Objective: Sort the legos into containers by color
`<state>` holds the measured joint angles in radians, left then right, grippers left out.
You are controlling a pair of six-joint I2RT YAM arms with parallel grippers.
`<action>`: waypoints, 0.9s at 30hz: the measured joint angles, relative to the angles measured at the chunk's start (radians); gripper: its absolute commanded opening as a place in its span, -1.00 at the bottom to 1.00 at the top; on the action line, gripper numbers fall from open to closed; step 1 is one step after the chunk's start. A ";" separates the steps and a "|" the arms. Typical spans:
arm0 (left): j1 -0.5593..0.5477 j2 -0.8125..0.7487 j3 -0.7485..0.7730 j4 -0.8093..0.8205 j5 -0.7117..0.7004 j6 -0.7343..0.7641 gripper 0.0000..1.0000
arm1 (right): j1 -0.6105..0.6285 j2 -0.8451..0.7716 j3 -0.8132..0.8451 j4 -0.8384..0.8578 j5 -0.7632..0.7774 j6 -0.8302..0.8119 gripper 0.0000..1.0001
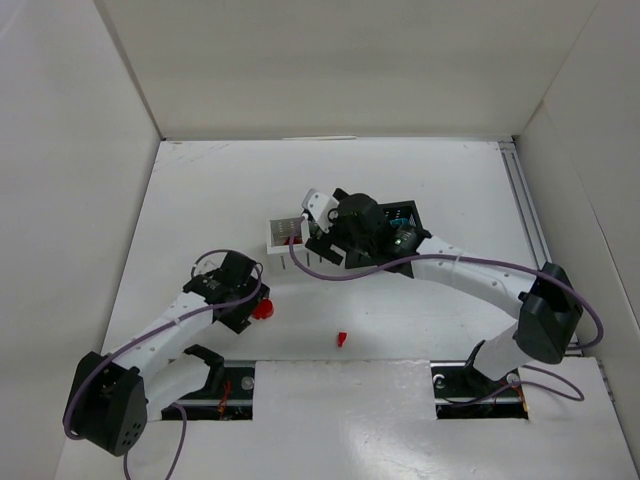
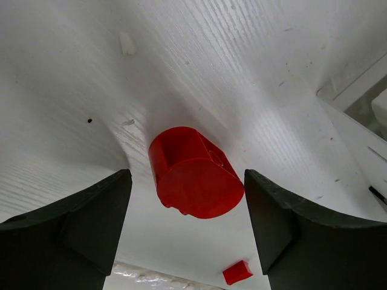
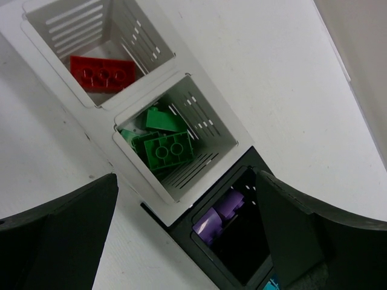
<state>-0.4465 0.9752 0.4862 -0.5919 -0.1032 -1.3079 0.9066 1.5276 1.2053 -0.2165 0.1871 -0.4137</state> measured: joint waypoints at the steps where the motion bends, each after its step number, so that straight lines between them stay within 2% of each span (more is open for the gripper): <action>1: 0.000 0.005 0.000 0.000 -0.004 -0.010 0.41 | -0.003 -0.003 -0.006 0.000 0.000 0.000 0.99; 4: 0.000 0.025 0.000 0.001 -0.014 -0.028 0.30 | -0.010 -0.014 -0.019 -0.001 0.001 0.000 0.99; 8: 0.000 0.057 0.005 0.003 -0.023 -0.038 -0.10 | -0.018 -0.039 -0.034 0.000 0.005 0.002 0.99; 13: 0.000 0.060 0.013 -0.001 -0.033 -0.037 -0.35 | -0.026 -0.087 -0.074 0.003 0.016 0.002 0.99; 19: 0.000 -0.040 0.100 -0.095 -0.087 -0.013 -0.44 | -0.030 -0.190 -0.186 0.004 0.023 -0.010 0.99; 23: 0.000 -0.153 0.217 -0.151 -0.136 0.032 -0.44 | -0.031 -0.286 -0.286 0.010 0.024 -0.029 0.99; 27: -0.004 -0.193 0.364 -0.165 -0.196 0.103 -0.44 | -0.031 -0.389 -0.378 0.009 0.016 -0.060 0.99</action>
<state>-0.4503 0.7826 0.8497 -0.7567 -0.2996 -1.2045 0.8761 1.1385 0.8268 -0.2073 0.2035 -0.4736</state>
